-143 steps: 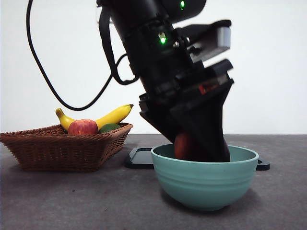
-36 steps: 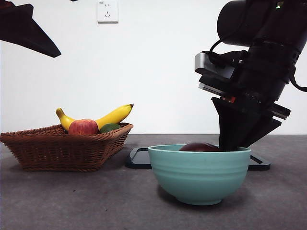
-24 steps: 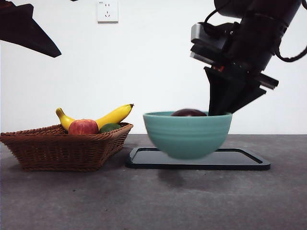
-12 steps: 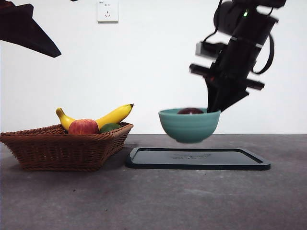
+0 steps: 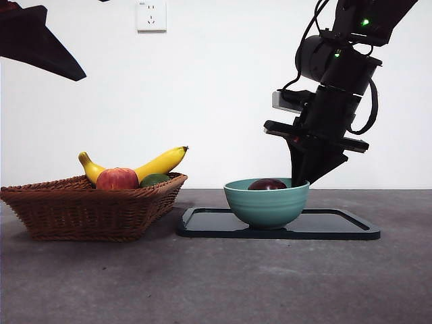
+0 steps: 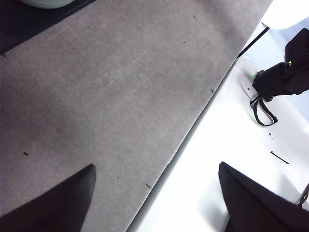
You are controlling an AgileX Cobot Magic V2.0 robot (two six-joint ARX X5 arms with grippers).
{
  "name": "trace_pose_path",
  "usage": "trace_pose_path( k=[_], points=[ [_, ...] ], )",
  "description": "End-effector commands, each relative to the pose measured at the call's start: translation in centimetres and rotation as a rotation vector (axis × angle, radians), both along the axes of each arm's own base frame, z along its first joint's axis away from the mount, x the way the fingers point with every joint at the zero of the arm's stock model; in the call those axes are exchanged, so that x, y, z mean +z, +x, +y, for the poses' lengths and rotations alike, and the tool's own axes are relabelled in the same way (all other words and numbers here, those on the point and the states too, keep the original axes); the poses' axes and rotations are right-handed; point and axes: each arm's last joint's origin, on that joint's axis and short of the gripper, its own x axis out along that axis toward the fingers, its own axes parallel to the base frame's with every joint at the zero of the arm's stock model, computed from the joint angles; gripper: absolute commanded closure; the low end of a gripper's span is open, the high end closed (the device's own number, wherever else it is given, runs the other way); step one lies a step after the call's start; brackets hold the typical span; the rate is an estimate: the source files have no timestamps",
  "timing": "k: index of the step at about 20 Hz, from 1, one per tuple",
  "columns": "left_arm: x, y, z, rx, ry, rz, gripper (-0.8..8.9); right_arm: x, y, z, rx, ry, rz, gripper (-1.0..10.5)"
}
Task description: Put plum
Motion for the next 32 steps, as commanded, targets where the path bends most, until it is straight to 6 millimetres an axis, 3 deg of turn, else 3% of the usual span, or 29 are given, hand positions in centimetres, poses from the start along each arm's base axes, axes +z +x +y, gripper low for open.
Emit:
trace_pose_path(
  k=[1,5,7,9,15,19,22,28,32],
  points=[
    [0.2,0.0,-0.2,-0.018,-0.005,-0.010,4.09,0.0,0.6,0.3,0.012,0.001,-0.014,8.0],
    [0.2,0.0,-0.2,-0.018,-0.005,-0.009,4.09,0.4,0.5,0.3,-0.002,0.001,-0.023,7.8],
    [0.2,0.0,-0.2,-0.018,-0.005,-0.010,4.09,2.2,0.0,-0.3,-0.035,-0.022,-0.077,7.7],
    [0.2,0.0,-0.2,-0.018,-0.005,-0.011,4.09,5.4,-1.3,-1.3,-0.047,0.003,-0.138,7.7],
    [0.2,0.1,-0.2,-0.018,-0.007,-0.013,4.09,14.8,-8.9,-3.6,0.015,0.112,-0.276,7.7],
    [0.2,0.1,-0.2,-0.018,-0.007,-0.015,4.09,17.2,-13.6,-5.0,0.035,0.127,-0.277,7.7],
    [0.2,0.1,-0.2,-0.018,-0.007,-0.014,4.09,16.7,-16.4,-5.8,0.055,0.155,-0.283,7.7],
    [0.2,0.1,-0.2,-0.018,-0.009,-0.017,4.09,11.1,-22.0,-6.8,0.138,0.214,-0.226,7.7],
    [0.2,0.1,-0.2,-0.018,-0.009,-0.017,4.09,8.4,-24.7,-7.2,0.197,0.248,-0.215,7.7]
  ],
)
